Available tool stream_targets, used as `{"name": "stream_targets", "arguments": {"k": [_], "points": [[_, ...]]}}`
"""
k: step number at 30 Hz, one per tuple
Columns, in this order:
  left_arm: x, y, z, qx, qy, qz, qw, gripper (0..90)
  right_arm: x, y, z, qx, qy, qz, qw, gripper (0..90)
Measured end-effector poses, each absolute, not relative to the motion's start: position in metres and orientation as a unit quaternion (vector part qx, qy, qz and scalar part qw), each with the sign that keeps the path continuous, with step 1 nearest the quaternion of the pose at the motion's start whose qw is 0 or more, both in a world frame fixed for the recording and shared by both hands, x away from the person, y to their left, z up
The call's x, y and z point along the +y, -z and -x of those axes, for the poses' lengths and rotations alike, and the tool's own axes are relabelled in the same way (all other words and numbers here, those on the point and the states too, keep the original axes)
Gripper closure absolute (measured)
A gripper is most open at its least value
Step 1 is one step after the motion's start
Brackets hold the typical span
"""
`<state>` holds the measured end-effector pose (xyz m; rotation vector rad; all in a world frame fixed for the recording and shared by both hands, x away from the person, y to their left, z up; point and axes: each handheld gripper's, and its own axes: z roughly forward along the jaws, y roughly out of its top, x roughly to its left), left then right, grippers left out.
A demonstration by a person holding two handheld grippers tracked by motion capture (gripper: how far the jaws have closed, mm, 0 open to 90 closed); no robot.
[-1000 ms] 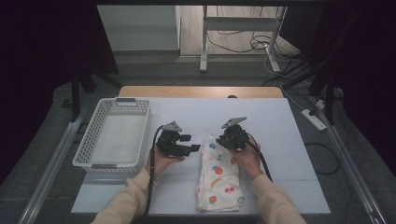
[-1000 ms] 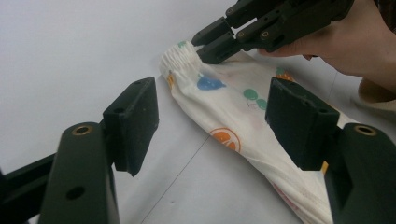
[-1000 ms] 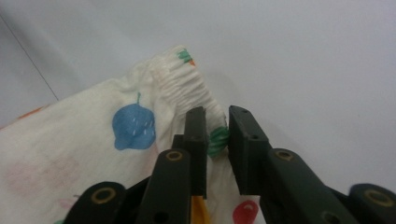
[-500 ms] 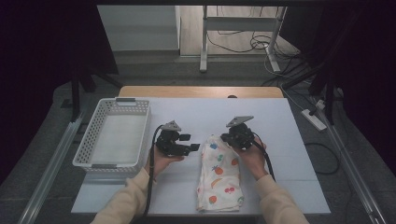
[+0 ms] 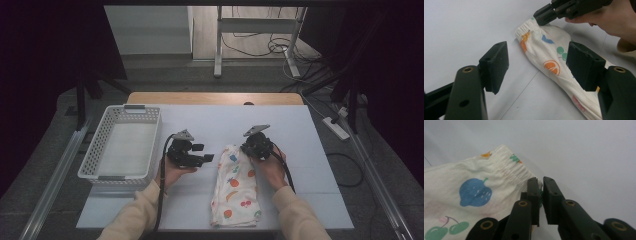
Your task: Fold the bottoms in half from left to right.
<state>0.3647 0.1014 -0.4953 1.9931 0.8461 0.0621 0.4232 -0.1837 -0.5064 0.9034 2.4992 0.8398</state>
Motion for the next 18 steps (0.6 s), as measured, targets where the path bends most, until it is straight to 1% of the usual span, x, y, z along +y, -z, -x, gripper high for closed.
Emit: {"name": "stream_targets", "arguments": {"k": [3,4,5,7,9,10,13,16,18], "points": [[0.102,0.495,-0.365,0.345,-0.027,-0.812,0.470,33.9,-0.185,0.499,-0.420,0.871,-0.319,-0.325,0.182,67.1],[0.102,0.495,-0.365,0.345,-0.027,-0.812,0.470,34.0,-0.185,0.495,-0.419,0.866,-0.331,-0.327,0.182,65.0],[0.102,0.495,-0.365,0.345,-0.027,-0.812,0.470,33.9,-0.185,0.495,-0.419,0.866,-0.331,-0.327,0.182,65.0],[0.102,0.495,-0.365,0.345,-0.027,-0.812,0.470,33.9,-0.184,0.485,-0.415,0.856,-0.371,-0.320,0.164,63.3],[0.102,0.495,-0.365,0.345,-0.027,-0.812,0.470,33.9,-0.181,0.480,-0.413,0.852,-0.393,-0.314,0.143,66.4],[0.101,0.495,-0.365,0.344,-0.027,-0.813,0.470,33.9,-0.178,0.479,-0.413,0.851,-0.406,-0.308,0.127,71.0],[0.101,0.495,-0.364,0.344,-0.027,-0.813,0.469,33.9,-0.170,0.480,-0.415,0.856,-0.411,-0.297,0.100,81.9],[0.102,0.495,-0.365,0.345,-0.027,-0.812,0.469,33.9,-0.161,0.487,-0.419,0.868,-0.394,-0.289,0.093,88.1],[0.102,0.495,-0.365,0.346,-0.027,-0.812,0.469,33.9,-0.157,0.493,-0.423,0.871,-0.383,-0.292,0.095,89.0]]}}
